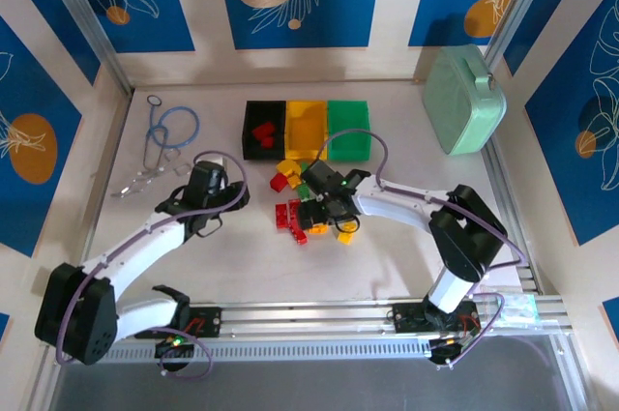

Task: Sort the legos into containers by color
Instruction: Pick up the lego from the center of the table.

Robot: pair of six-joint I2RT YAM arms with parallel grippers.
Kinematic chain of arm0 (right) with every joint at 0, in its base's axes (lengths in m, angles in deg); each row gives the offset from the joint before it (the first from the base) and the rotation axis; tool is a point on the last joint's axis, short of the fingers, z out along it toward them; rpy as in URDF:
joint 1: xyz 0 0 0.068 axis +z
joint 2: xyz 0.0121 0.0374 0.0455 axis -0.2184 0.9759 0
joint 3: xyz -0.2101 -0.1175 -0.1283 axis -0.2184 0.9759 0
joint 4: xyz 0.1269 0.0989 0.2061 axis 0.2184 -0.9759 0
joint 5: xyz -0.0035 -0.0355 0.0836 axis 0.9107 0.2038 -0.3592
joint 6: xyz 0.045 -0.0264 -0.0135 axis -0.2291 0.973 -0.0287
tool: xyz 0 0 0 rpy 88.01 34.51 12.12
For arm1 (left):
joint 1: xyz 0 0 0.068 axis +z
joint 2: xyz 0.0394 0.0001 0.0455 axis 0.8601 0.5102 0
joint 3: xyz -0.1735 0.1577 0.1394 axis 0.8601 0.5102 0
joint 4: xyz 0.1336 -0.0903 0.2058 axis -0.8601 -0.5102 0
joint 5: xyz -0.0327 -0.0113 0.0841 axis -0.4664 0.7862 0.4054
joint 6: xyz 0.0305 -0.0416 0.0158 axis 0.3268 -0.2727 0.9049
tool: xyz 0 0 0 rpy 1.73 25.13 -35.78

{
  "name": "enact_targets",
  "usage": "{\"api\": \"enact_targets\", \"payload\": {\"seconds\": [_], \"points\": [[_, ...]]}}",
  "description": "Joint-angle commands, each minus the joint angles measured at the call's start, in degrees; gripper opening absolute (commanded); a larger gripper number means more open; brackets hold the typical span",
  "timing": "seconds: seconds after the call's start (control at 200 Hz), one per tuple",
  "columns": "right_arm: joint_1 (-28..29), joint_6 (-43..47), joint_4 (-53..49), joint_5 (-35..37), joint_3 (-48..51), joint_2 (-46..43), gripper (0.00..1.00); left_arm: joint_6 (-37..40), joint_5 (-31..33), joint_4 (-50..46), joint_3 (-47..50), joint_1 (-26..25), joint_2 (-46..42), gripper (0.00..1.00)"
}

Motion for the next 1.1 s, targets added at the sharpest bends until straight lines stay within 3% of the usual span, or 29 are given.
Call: {"api": "enact_targets", "payload": {"seconds": [0.0,0.385,1.096], "points": [[1.1,-3.4,-3.6,1.9,-2.3,1.9,0.86,-1.2,0.9,-0.1,1.8,-0.3,-2.3,0.6],[1.8,-8.9,-4.9,3.8,-2.5,4.9,0.81,-1.4,0.6,0.1,4.0,-0.3,-4.5,0.59],[1.7,-9.7,-3.1,3.7,-2.8,8.9,0.79,-1.7,0.1,1.7,5.5,-0.4,-4.1,0.58]]}}
